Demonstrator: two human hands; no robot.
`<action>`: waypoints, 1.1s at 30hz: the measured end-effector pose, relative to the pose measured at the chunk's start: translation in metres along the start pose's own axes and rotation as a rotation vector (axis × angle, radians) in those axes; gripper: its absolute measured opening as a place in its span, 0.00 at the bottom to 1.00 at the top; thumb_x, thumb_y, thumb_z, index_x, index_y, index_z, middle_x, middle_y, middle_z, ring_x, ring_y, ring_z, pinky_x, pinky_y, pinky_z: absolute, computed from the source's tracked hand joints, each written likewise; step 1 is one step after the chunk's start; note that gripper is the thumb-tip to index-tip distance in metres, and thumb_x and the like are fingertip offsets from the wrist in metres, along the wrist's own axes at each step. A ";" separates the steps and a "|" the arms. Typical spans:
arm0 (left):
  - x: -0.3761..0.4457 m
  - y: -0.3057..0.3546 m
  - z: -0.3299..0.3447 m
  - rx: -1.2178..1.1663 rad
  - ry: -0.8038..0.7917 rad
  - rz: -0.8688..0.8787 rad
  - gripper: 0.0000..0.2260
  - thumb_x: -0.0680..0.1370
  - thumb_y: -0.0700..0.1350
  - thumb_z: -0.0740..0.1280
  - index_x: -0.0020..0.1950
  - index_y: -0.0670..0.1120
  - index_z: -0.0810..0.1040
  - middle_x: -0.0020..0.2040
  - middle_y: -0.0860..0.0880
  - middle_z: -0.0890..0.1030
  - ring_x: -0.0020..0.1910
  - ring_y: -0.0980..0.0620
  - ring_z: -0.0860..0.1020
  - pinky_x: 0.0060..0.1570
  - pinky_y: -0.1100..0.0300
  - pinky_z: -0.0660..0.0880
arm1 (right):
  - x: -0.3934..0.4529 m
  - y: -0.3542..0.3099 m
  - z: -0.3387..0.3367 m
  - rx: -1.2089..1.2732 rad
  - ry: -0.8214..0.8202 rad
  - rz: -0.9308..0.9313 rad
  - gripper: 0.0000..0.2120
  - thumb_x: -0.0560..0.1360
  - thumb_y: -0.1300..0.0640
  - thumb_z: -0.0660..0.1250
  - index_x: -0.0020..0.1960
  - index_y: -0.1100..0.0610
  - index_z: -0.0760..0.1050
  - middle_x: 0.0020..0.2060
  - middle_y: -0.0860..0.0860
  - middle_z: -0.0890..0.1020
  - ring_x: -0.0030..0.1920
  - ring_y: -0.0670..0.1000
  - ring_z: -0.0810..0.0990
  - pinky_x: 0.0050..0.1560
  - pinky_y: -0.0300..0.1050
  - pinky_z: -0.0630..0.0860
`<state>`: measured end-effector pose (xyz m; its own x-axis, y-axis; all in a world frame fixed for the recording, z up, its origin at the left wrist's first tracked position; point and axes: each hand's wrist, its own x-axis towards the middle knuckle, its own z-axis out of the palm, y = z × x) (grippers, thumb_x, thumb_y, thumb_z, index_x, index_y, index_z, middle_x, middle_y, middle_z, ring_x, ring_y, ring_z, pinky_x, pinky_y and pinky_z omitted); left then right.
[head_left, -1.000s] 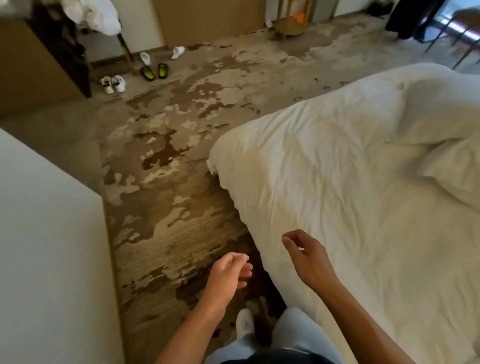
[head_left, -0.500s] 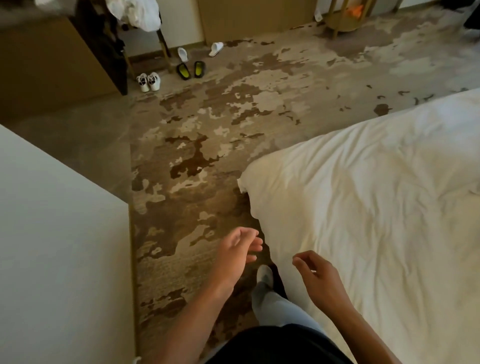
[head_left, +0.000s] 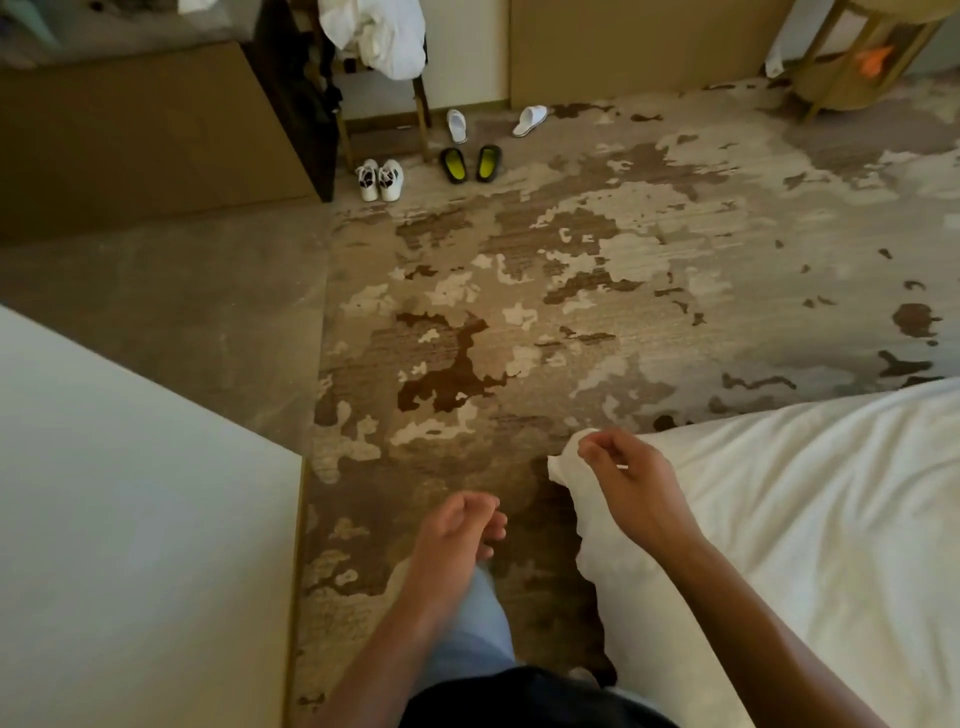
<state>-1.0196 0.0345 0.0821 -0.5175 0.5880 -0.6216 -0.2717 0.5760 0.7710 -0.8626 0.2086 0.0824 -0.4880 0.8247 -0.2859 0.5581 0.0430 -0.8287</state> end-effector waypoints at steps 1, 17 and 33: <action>0.025 0.018 -0.007 0.013 -0.006 0.013 0.09 0.83 0.53 0.65 0.52 0.53 0.85 0.47 0.51 0.87 0.51 0.50 0.85 0.55 0.50 0.82 | 0.024 -0.012 0.002 0.007 0.006 0.006 0.05 0.83 0.46 0.65 0.49 0.38 0.78 0.47 0.28 0.81 0.51 0.30 0.79 0.43 0.32 0.73; 0.297 0.299 0.196 0.343 -0.620 0.215 0.09 0.80 0.55 0.66 0.48 0.53 0.84 0.45 0.51 0.87 0.47 0.50 0.86 0.51 0.52 0.83 | 0.208 0.007 -0.106 0.135 0.522 0.439 0.05 0.82 0.49 0.66 0.50 0.41 0.81 0.44 0.41 0.85 0.48 0.36 0.82 0.46 0.36 0.77; 0.494 0.507 0.492 0.581 -0.759 0.278 0.08 0.83 0.47 0.66 0.48 0.49 0.84 0.45 0.47 0.87 0.48 0.47 0.86 0.47 0.54 0.82 | 0.478 0.074 -0.405 0.327 0.773 0.448 0.07 0.83 0.46 0.66 0.53 0.45 0.81 0.42 0.44 0.85 0.42 0.44 0.84 0.43 0.43 0.82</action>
<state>-1.0138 0.8960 0.0977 0.2085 0.8349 -0.5093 0.3247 0.4322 0.8413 -0.7825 0.8342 0.0789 0.3705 0.8759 -0.3090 0.3131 -0.4310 -0.8463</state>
